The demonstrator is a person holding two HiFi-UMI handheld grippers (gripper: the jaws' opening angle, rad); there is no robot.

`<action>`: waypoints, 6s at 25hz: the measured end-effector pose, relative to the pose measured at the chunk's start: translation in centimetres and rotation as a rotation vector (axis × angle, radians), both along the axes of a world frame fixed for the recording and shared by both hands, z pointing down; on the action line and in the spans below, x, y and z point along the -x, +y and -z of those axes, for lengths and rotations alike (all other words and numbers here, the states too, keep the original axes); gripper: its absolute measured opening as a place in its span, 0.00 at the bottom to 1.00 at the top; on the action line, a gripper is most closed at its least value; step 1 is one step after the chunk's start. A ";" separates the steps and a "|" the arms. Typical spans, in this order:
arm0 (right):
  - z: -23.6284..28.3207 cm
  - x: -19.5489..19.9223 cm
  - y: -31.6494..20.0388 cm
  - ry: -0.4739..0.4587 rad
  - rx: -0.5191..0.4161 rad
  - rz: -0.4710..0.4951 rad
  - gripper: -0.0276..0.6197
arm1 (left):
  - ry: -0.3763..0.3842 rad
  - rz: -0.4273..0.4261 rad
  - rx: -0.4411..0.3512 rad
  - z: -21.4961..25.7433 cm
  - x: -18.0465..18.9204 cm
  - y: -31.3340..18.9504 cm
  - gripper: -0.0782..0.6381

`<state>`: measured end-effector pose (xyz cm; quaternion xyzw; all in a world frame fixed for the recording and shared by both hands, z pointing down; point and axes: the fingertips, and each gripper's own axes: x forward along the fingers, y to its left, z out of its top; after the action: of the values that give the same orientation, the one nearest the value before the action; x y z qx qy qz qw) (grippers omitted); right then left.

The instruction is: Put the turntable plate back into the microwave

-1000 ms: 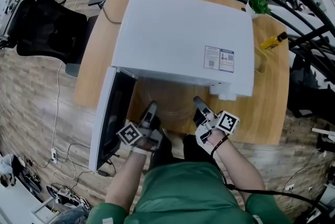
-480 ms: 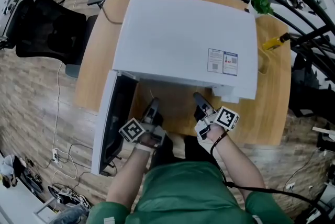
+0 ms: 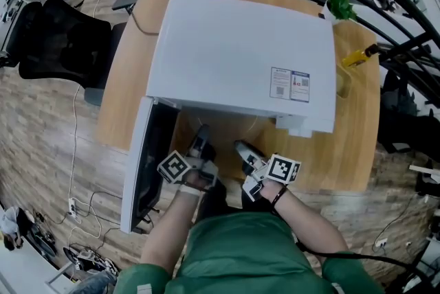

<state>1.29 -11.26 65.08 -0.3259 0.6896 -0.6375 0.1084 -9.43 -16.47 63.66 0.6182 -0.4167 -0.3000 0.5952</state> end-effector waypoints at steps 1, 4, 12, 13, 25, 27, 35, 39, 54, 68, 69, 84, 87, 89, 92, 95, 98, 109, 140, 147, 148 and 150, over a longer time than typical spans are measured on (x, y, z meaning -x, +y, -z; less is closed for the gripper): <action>0.0 0.2 0.0 0.015 -0.005 0.006 0.29 | -0.014 -0.001 0.000 -0.1 0.1 -0.2 0.18; 0.1 0.4 -0.5 0.032 -0.004 -0.009 0.20 | -0.092 -0.011 0.005 -0.9 0.6 -0.5 0.19; -0.3 0.1 -2.0 0.027 0.031 -0.071 0.14 | -0.139 -0.042 0.012 -1.6 0.1 -1.4 0.21; -0.3 0.1 -2.1 0.024 0.034 -0.075 0.14 | -0.157 -0.052 0.009 -1.6 0.1 -1.4 0.21; -0.2 -0.5 -4.3 0.013 0.059 -0.132 0.13 | -0.159 -0.116 0.015 -0.6 -0.9 1.8 0.35; -0.2 -0.5 -4.7 0.017 0.060 -0.141 0.13 | -0.171 -0.124 0.022 -0.5 -1.0 1.6 0.35; 0.0 -1.4 -6.5 0.026 0.054 -0.195 0.13 | -0.238 -0.153 0.064 -0.6 -1.2 -0.3 0.19; 0.3 -1.5 -6.6 0.037 0.033 -0.188 0.14 | -0.244 -0.156 0.059 -0.5 -1.5 -1.1 0.19; 0.4 1.4 -5.9 0.111 -0.007 -0.059 0.12 | -0.229 -0.176 0.060 -0.8 -2.0 -3.3 0.19; 0.1 0.6 -7.8 0.100 0.002 -0.122 0.11 | -0.251 -0.234 0.060 -0.9 -3.3 -3.0 0.16; 0.1 0.6 -7.9 0.099 0.003 -0.125 0.11 | -0.247 -0.233 0.060 -0.9 -3.4 -3.0 0.17; 0.2 1.0 -8.6 0.104 -0.008 -0.116 0.11 | -0.235 -0.206 0.068 -0.8 -2.9 -4.1 0.16; 0.0 0.9 -8.3 0.103 -0.009 -0.113 0.11 | -0.235 -0.199 0.074 -1.2 -2.8 -3.5 0.16; 0.1 0.9 -8.1 0.106 -0.011 -0.111 0.11 | -0.238 -0.203 0.076 -1.2 -2.8 -3.1 0.16; 0.4 1.1 -7.7 0.115 -0.019 -0.097 0.11 | -0.259 -0.223 0.069 -1.0 -2.8 -2.3 0.16; 0.8 1.1 -7.0 0.137 -0.039 -0.076 0.11 | -0.295 -0.254 0.051 -0.6 -3.1 -1.5 0.16; 1.3 0.9 -6.3 0.167 -0.060 -0.058 0.11 | -0.342 -0.295 0.031 -0.2 -3.6 -0.6 0.16; 7.4 -0.8 -2.1 0.260 -0.224 0.025 0.05 | -0.580 -0.365 -0.131 5.9 -4.7 3.5 0.16; 32.3 -7.7 -0.9 0.804 -1.031 -0.070 0.05 | -1.151 -0.164 -0.706 30.3 -2.1 4.1 0.15; 34.2 -7.6 -0.4 0.933 -1.147 -0.067 0.05 | -1.310 -0.158 -0.793 31.6 -1.8 3.7 0.15; 34.3 -7.6 -0.5 0.943 -1.153 -0.068 0.05 | -1.320 -0.163 -0.799 31.6 -1.8 3.7 0.15; 34.3 -7.6 -0.6 0.950 -1.153 -0.075 0.05 | -1.309 -0.174 -0.785 31.3 -1.7 3.6 0.15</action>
<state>8.92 -11.89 30.75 -0.4810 0.8755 0.0385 -0.0258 -7.75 -12.90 32.40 0.8663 -0.4969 0.0490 -0.0145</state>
